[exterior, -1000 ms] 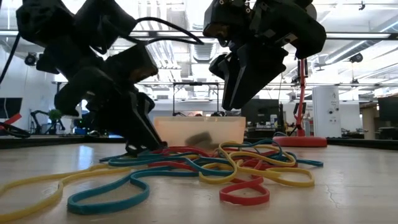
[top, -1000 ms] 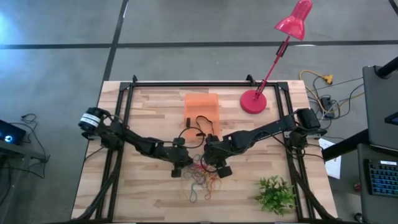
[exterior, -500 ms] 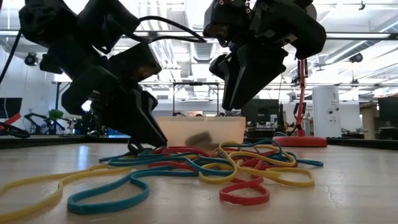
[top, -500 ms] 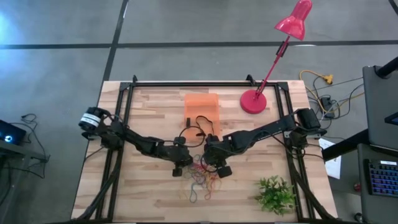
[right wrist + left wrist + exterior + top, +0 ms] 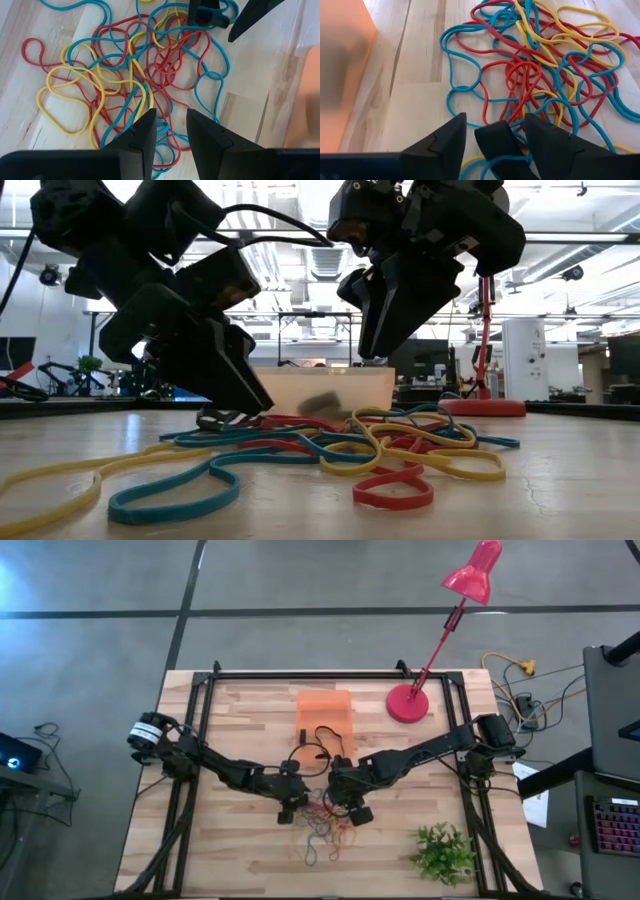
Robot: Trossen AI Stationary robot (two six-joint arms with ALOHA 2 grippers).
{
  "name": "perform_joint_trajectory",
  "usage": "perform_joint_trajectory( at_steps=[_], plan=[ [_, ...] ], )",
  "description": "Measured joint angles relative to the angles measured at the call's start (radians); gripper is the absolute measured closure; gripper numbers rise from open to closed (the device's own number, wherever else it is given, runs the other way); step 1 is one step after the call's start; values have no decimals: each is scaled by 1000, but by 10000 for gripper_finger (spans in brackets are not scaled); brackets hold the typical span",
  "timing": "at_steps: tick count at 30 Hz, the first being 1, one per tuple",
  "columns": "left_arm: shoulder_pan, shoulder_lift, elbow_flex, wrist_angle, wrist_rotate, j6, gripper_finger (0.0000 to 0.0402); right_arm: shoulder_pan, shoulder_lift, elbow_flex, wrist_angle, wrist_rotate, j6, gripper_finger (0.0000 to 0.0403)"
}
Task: Pick and place rubber bands into bin
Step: Put the black rubber band into the orange bin
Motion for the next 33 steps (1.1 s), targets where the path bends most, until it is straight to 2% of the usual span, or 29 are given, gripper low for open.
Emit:
perform_joint_trajectory(
  at_steps=[4,7,20,33],
  plan=[
    [0,0,-2,-5,3,0,213,0,0,-3,2,0,0,314],
    [0,0,-2,-5,14,0,229,0,0,-5,3,0,0,314],
    [0,-2,0,2,13,8,393,0,0,-7,5,0,0,319],
    [-1,-121,0,9,12,30,392,0,0,-46,30,0,26,319]
  ],
)
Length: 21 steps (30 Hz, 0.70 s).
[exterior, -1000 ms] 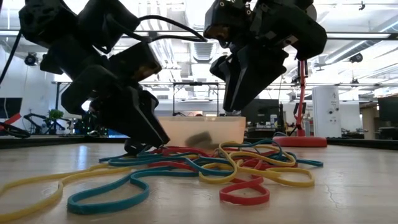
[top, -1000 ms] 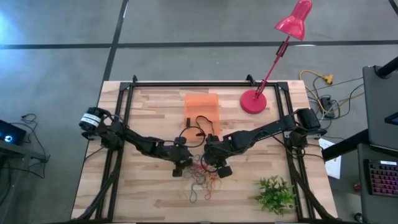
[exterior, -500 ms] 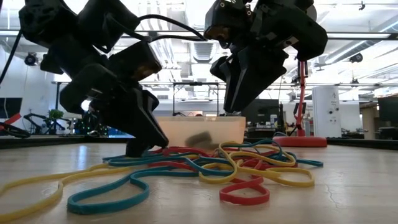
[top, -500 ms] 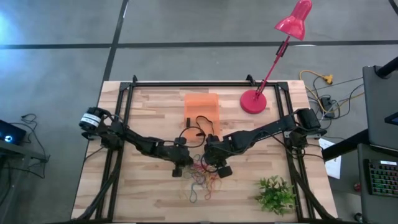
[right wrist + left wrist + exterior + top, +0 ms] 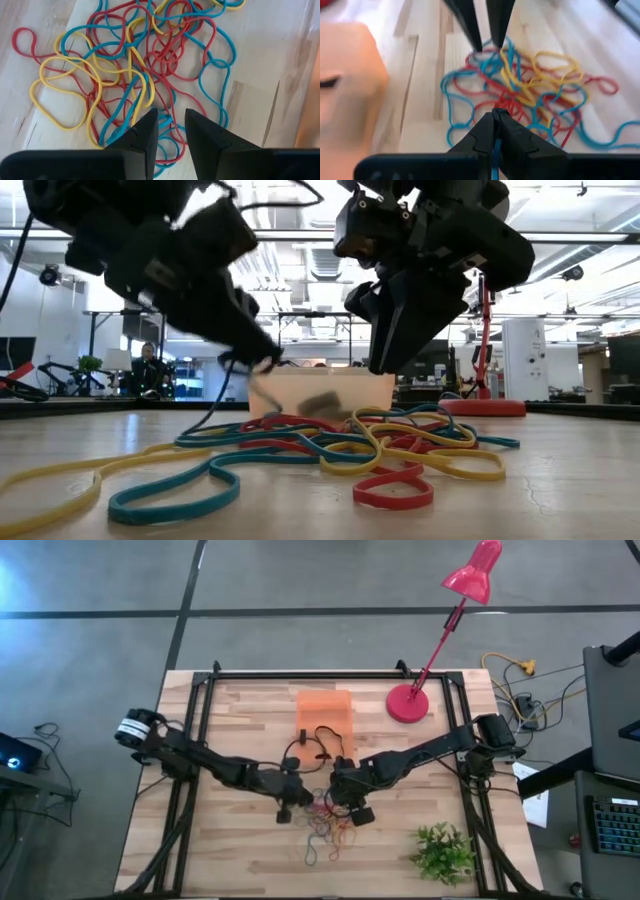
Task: Pick and place rubber bands into bin
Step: Put the black rubber band into the orange bin
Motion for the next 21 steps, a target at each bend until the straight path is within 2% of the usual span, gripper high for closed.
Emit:
perform_joint_trajectory(
  at_steps=[3,7,21],
  plan=[
    [-1,-27,-1,-5,13,11,392,0,0,-8,8,0,0,322],
    [-2,-21,-1,-7,91,25,386,0,0,-13,18,0,0,323],
    [-3,30,-2,-6,114,-4,333,0,0,-17,21,0,-2,312]
  ],
)
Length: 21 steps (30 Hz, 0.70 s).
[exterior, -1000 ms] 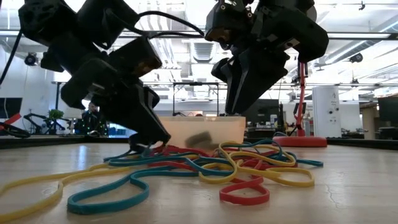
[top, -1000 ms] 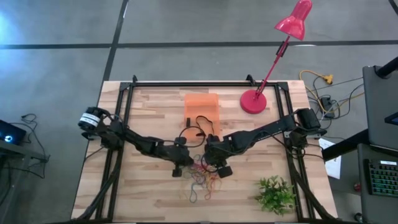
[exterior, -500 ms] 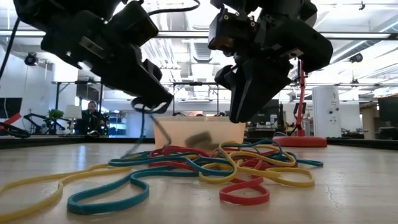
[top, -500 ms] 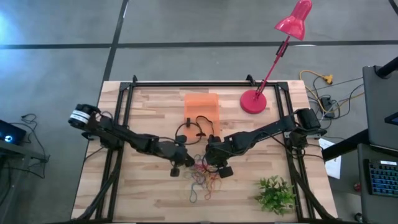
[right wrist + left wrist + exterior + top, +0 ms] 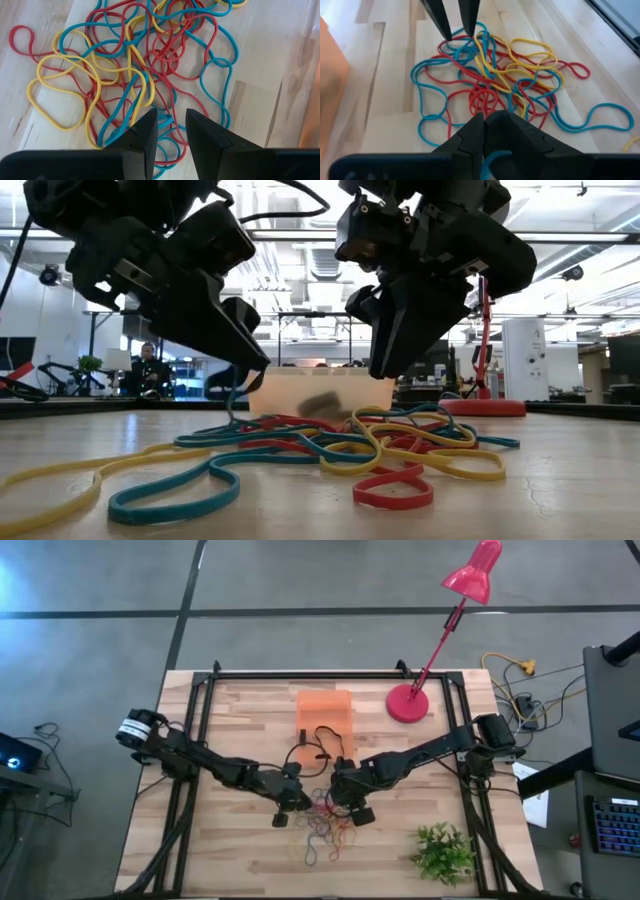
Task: Pick and place rubber bands into bin
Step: Put the black rubber band into the orange bin
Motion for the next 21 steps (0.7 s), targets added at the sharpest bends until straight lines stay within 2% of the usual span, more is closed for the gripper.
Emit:
perform_joint_trajectory(
  at_steps=[14,21],
  plan=[
    [0,25,1,6,27,7,332,0,0,0,8,0,-2,318],
    [0,26,1,53,51,4,354,0,0,0,9,0,3,312]
  ],
)
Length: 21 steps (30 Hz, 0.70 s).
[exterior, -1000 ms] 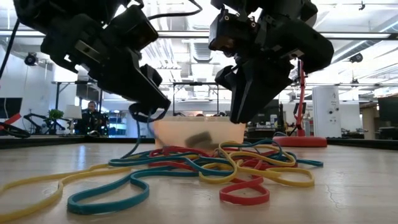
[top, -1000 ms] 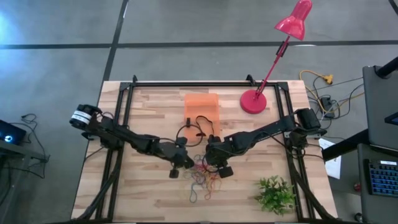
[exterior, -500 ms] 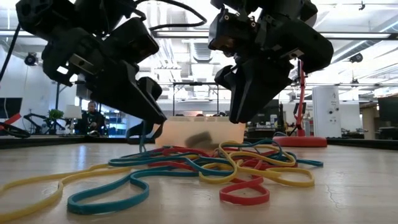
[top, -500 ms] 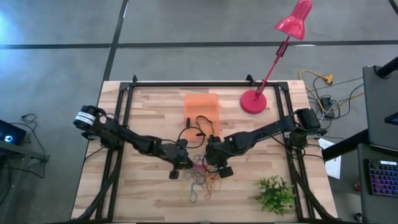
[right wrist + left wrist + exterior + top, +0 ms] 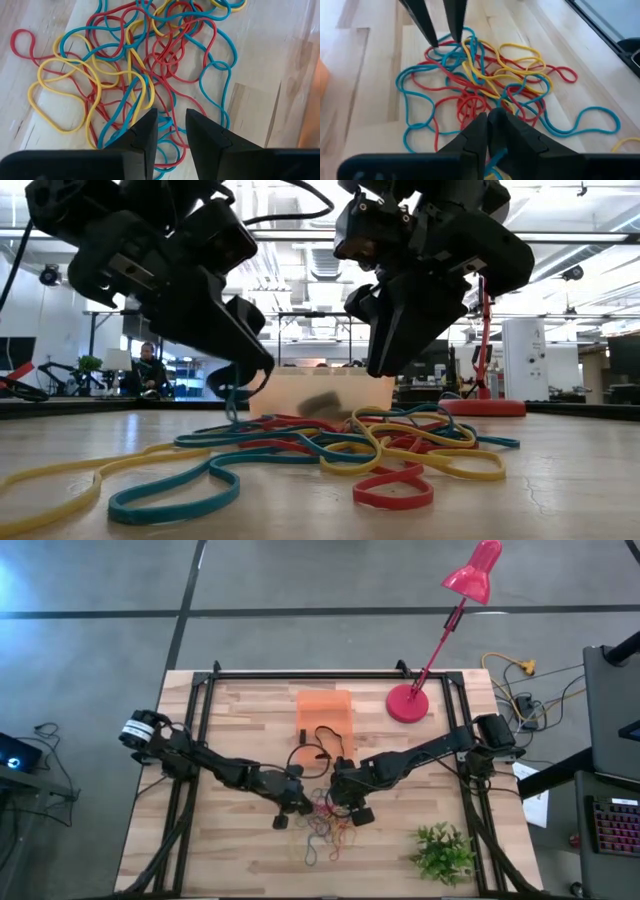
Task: Pick and place rubber bands into bin
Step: Put the black rubber band into the orange bin
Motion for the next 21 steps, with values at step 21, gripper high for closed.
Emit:
perform_joint_trajectory(
  at_steps=[21],
  plan=[
    [0,1,-3,-21,9,7,339,0,0,0,13,0,7,313]
  ],
)
